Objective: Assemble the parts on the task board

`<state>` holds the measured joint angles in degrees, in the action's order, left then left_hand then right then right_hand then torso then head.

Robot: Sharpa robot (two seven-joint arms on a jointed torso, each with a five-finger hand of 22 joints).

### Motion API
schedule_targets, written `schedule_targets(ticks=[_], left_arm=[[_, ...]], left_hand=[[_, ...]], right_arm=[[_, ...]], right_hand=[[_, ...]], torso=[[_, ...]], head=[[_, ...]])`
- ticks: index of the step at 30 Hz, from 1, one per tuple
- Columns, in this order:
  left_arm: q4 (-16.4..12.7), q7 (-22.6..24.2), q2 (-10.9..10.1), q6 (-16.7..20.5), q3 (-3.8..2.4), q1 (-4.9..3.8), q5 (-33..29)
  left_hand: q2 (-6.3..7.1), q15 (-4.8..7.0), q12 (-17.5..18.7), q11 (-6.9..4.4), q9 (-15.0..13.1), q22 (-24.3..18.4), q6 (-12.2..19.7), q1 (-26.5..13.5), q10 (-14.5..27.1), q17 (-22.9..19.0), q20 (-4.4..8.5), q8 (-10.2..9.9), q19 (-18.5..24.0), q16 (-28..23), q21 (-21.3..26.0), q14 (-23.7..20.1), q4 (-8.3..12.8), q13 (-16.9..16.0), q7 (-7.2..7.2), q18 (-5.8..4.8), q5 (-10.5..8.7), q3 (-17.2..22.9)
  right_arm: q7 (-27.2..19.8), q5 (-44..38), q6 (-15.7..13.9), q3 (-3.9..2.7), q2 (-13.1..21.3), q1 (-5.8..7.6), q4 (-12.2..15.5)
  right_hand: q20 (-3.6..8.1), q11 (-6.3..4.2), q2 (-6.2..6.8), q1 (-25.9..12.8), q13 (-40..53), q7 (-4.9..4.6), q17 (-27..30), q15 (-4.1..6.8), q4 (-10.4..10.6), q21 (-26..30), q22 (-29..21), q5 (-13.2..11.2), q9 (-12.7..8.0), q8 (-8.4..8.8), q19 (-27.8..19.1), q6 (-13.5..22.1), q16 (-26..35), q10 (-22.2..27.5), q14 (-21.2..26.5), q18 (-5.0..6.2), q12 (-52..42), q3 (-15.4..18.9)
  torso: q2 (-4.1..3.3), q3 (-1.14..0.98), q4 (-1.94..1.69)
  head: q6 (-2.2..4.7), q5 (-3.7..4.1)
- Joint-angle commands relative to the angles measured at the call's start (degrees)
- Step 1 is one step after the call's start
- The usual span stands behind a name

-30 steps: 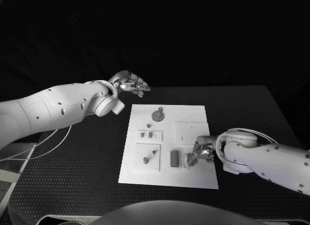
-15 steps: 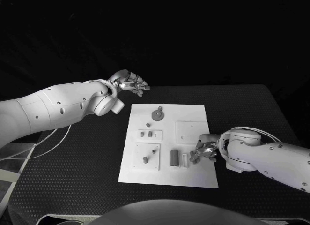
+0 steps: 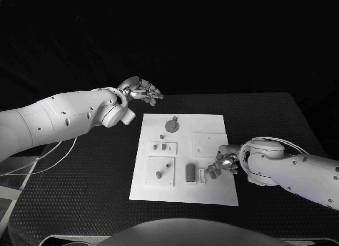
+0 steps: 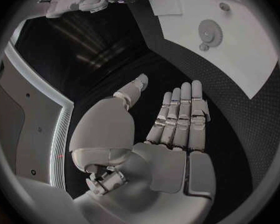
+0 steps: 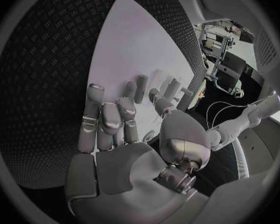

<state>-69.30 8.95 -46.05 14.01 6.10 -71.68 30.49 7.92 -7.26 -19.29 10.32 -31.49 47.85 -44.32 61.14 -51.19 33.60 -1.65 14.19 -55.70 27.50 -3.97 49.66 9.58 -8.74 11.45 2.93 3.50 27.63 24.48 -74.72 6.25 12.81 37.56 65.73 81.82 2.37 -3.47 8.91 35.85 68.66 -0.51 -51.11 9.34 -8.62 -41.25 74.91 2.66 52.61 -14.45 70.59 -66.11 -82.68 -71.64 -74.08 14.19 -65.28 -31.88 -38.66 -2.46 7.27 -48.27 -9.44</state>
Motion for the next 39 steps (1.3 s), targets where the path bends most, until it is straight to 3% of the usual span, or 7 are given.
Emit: schedule_targets(ticks=[1, 5, 10, 18, 29, 34, 39], left_arm=[[-0.1, 0.5, 0.0, -0.7, -0.02, -0.04, -0.1], [-0.2, 0.5, 0.0, -0.8, -0.02, -0.05, -0.1], [-0.2, 0.4, -0.2, -1.0, -0.02, -0.05, -0.1], [-0.2, 0.5, -0.1, -0.9, -0.02, -0.05, -0.1], [-0.4, 0.5, -0.1, -0.9, -0.02, -0.05, -0.1], [-0.3, 0.5, -0.2, -0.9, -0.02, -0.05, -0.1], [-0.3, 0.5, -0.2, -0.8, -0.02, -0.05, -0.1]], left_hand=[[0.22, -0.18, -0.2, -0.06, 0.1, -0.1, 0.2, -0.1, 0.3, 0.1, -0.1, 0.2, 0.2, -0.3, -0.2, 0.4, -0.4, 0.1, 0.76, 1.15, -0.2, -0.1], [0.21, -0.18, -0.2, -0.06, 0.1, -0.1, 0.2, -0.1, 0.2, 0.1, -0.09, 0.2, 0.2, -0.3, -0.2, 0.4, -0.4, 0.1, 0.76, 1.16, -0.19, -0.1], [0.22, -0.18, -0.3, -0.07, 0.1, -0.1, 0.2, -0.1, 0.2, 0.1, -0.09, 0.2, 0.2, -0.3, -0.2, 0.4, -0.4, 0.1, 0.75, 1.16, -0.19, -0.1], [0.21, -0.18, -0.3, -0.08, 0.1, -0.1, 0.2, -0.1, 0.2, 0.1, -0.08, 0.3, 0.2, -0.3, -0.2, 0.4, -0.4, 0.1, 0.75, 1.17, -0.19, -0.1], [0.21, -0.17, -0.3, -0.08, 0.1, -0.1, 0.2, 0.0, 0.2, 0.1, -0.08, 0.3, 0.2, -0.3, -0.2, 0.4, -0.5, 0.1, 0.74, 1.17, -0.19, -0.1], [0.2, -0.17, -0.3, -0.08, 0.1, -0.1, 0.2, 0.0, 0.2, 0.2, -0.08, 0.3, 0.2, -0.3, -0.2, 0.4, -0.5, 0.1, 0.74, 1.17, -0.19, -0.1], [0.19, -0.17, -0.3, -0.08, 0.1, -0.1, 0.2, 0.0, 0.2, 0.2, -0.08, 0.3, 0.2, -0.3, -0.2, 0.4, -0.5, 0.1, 0.74, 1.17, -0.19, -0.1]], right_arm=[[4.5, -5.1, 1.1, 0.63, 0.2, -0.66, -1.4], [5.1, -8.2, 3.0, 0.63, -0.2, -0.64, -1.6], [5.3, -11.3, 5.7, 0.64, -0.6, -0.63, -1.7], [5.2, -14.6, 7.9, 1.08, -1.5, -0.64, -1.5], [6.4, -20.5, 8.3, 1.39, -1.6, -0.64, 0.0], [6.4, -20.6, 7.9, 1.39, -1.1, -0.65, 1.4], [5.4, -17.2, 7.5, 1.39, -0.1, -0.67, 2.9]], right_hand=[[0.45, -0.04, 1.62, -0.2, -0.1, -2.28, 0.2, 0.11, 2.0, 0.3, 0.8, 0.1, 0.0, 1.91, -0.1, 2.5, 0.3, 0.4, 0.3, 0.81, 0.4, -1.5], [0.45, -0.02, 1.46, 0.3, -0.2, -2.3, 0.3, 0.08, 2.3, 0.2, 0.9, 0.1, 0.1, 1.97, -0.1, 2.5, 0.2, 0.4, 0.3, 0.81, 0.4, -2.1], [0.1, 0.17, -1.76, 3.2, -0.3, -2.45, 0.4, -0.14, -3.5, -0.2, 1.1, 0.1, 0.5, 2.09, -0.5, 2.5, 0.2, 0.6, 0.4, 0.81, 0.4, 0.1], [0.07, 0.17, -2.85, 5.9, -0.5, -2.45, 0.6, -0.19, -7.9, -0.2, 1.1, 0.1, 0.7, 2.24, -0.7, 2.3, 0.2, 0.7, 0.4, 0.81, 0.6, 0.5], [-0.22, 0.33, -1.96, 6.6, -1.1, -2.64, 0.8, -0.33, -7.6, -0.1, 1.0, 0.1, 0.6, 2.65, -0.8, 2.7, 0.5, 1.2, 0.5, 0.81, 1.2, 1.2], [-0.47, 1.75, -0.99, 6.2, -1.9, -4.18, 1.0, -1.56, -7.1, 0.4, 0.8, 0.1, -1.6, 6.02, -1.3, 7.1, 0.8, 2.5, 1.0, 0.81, 2.4, 0.6], [-0.41, 2.75, -3.81, 8.2, -1.9, -5.24, 1.0, -2.5, -8.0, 0.4, 0.9, 0.1, -3.4, 8.1, -1.2, 9.6, 0.8, 2.6, 0.9, 0.81, 2.3, -0.4]], torso=[[-0.01, 0.05, -0.03], [-0.01, 0.06, -0.05], [0.0, 0.06, 0.0], [-0.03, -0.03, -0.07], [0.0, -0.02, 0.05], [-0.02, -0.02, -0.01], [-0.02, -0.04, -0.05]], head=[[-0.02, 0.03], [-0.02, -0.01], [-0.07, 0.04], [-0.13, 0.04], [-0.08, 0.1], [-0.11, 0.19], [-0.13, 0.16]])
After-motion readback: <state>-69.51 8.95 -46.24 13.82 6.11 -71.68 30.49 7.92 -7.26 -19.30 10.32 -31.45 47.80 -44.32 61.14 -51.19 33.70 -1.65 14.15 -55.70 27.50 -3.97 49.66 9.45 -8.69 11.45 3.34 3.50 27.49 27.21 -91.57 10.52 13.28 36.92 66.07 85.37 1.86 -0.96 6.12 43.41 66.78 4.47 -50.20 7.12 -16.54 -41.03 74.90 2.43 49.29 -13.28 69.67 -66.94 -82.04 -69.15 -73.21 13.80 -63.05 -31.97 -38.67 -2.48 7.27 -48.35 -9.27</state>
